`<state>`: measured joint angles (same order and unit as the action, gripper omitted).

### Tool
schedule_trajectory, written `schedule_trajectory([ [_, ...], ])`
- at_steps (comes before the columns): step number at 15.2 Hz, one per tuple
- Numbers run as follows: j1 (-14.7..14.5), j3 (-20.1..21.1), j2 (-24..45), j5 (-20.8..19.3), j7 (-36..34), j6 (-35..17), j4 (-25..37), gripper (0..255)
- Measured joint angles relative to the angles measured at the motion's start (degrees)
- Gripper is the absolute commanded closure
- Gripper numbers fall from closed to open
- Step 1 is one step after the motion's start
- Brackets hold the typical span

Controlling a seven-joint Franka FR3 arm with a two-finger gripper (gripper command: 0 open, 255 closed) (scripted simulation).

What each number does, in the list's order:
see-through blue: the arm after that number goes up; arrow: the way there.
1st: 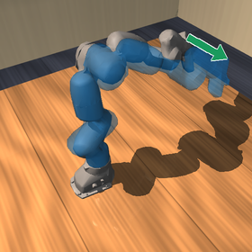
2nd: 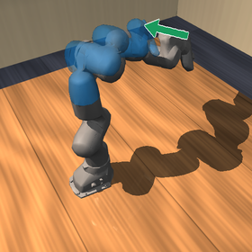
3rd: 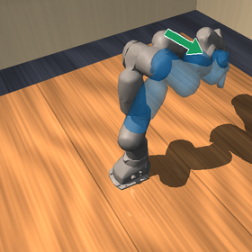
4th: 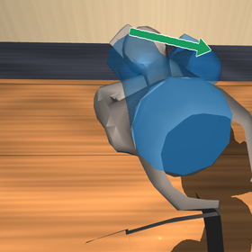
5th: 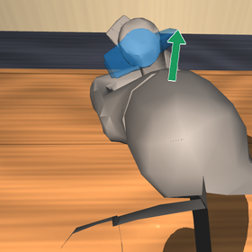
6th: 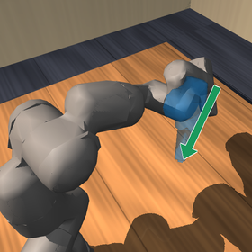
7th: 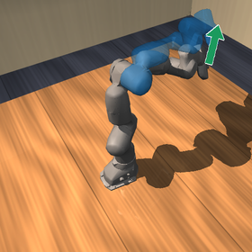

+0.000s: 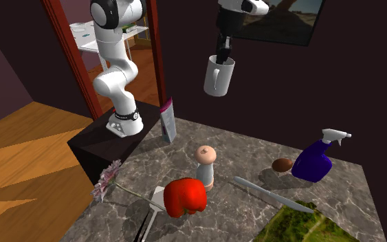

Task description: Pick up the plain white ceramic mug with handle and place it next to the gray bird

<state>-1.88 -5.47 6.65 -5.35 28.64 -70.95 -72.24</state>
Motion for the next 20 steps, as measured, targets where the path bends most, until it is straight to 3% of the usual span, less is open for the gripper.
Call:
schedule_trajectory([
  [12,8.07,-7.28,-6.95,-2.56,15.47,-4.23,-9.31,255],
  [20,13.67,-12.92,-5.73,-3.23,26.81,-5.52,-7.85,255],
])
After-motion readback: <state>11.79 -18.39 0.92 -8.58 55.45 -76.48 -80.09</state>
